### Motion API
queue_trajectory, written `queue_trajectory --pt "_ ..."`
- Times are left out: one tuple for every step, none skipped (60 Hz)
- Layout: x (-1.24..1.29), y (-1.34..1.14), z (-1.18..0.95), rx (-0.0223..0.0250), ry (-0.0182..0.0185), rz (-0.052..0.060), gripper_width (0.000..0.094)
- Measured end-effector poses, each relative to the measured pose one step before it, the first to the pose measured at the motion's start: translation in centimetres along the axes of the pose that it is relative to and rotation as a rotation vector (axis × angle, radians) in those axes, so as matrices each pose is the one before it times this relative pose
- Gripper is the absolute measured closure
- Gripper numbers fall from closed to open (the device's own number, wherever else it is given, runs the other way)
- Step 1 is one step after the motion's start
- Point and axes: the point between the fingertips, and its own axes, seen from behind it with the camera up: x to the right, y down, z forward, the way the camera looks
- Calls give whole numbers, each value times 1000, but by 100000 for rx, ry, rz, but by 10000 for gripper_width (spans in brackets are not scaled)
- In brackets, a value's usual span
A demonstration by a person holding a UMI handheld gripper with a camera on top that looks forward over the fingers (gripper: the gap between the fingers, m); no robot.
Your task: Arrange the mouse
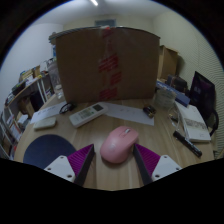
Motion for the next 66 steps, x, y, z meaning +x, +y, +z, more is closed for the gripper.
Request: queue_trajectory --pt "51 -354 393 751 558 861 124" --pt "89 -370 385 825 622 847 132" --pt "102 -270 376 365 669 663 131" --pt "130 -280 508 617 542 285 130" --pt "67 -220 321 352 361 -158 142" --pt "34 -221 288 235 349 -236 141" --pt "-22 -272 311 365 191 132 149" --pt "-10 -212 291 255 264 271 161" --pt "12 -227 260 366 355 307 175" --pt "13 -116 303 300 428 194 192" --pt "31 -219 167 41 354 215 206" --pt "35 -55 172 -288 463 91 197" --pt "46 -102 129 -101 411 265 219" --pt "49 -112 103 46 473 289 219" --pt "103 -45 90 -179 550 299 288" --pt "110 -59 86 -60 575 379 356" --pt "2 58 80 -82 149 705 439" --pt "7 -3 34 -303 143 712 430" --pt "42 -5 43 -256 35 565 465" --pt "21 43 10 -495 -15 271 482" --pt "-11 -4 6 -291 -180 -201 508" --pt "1 76 -25 -722 -133 -341 493" --pt "8 -60 -14 -310 -256 53 547" --pt "22 81 -42 -1063 -223 693 559" --pt "6 -13 -46 -940 6 970 552" --pt "153 -12 -144 -1032 173 873 595" --pt "295 71 -261 -1183 677 861 599" --pt "311 -256 -385 -101 611 705 599" --pt "269 -646 -502 1430 437 270 611" --pt "368 -931 -682 2242 951 200 616" --pt "397 -1104 -817 2606 1155 240 612" --pt "223 -1506 -876 2319 961 164 619" --pt "101 -1141 -1125 3036 341 481 619" --pt "-143 -1411 -1073 2809 -184 508 621" --pt "-336 -1519 -1153 3271 -726 493 622" --pt "-549 -1661 -1073 3542 -1248 221 622" --pt "-736 -1723 -943 2960 -1247 -45 621" --pt "-683 -1434 -973 2955 -983 -153 622" --pt "-715 -1156 -514 2662 -655 -207 623" --pt "-753 -1279 -1110 2316 -949 -380 624" --pt "-948 -1007 -846 1972 -1161 -683 626" --pt "-1047 -737 -588 1698 -1217 -523 624" --pt "-1164 -630 -706 1329 -1401 -137 623" --pt "-1238 -389 -608 825 -1675 -322 624" --pt "-1359 -171 -554 351 -1979 -783 625" --pt "-1333 68 -357 9 -1950 -939 624" --pt "-1214 239 -315 -156 -1535 -837 625" --pt "-1218 645 -295 -206 -1097 -860 625" --pt "-953 495 -40 -958 -858 -642 625" --pt "-870 841 -77 -1253 -627 -781 625" --pt "-809 1057 5 -1739 -587 -830 626" --pt "-829 1288 47 -2213 -566 -796 625" --pt "-776 1373 132 -2395 -471 -439 626" --pt "-870 1595 262 -2238 -269 -121 626" --pt "-676 1442 219 -2509 -396 313 625" --pt "-568 1402 240 -2536 -308 550 627" --pt "-550 1284 291 -2434 -235 518 625" --pt "-425 1264 336 -2137 -190 300 623" --pt "-177 1547 233 -1862 1 -95 625" --pt "-36 1318 270 -1919 448 -434 624" --pt "-188 1013 497 -1886 939 -443 623" --pt "-47 948 365 -2027 863 -122 623" --pt "-104 899 345 -1773 443 217 625" --pt "-162 750 318 -1343 27 333 624" --pt "-8 681 214 -1103 -68 233 624" --pt "-168 513 358 -706 464 352 624"
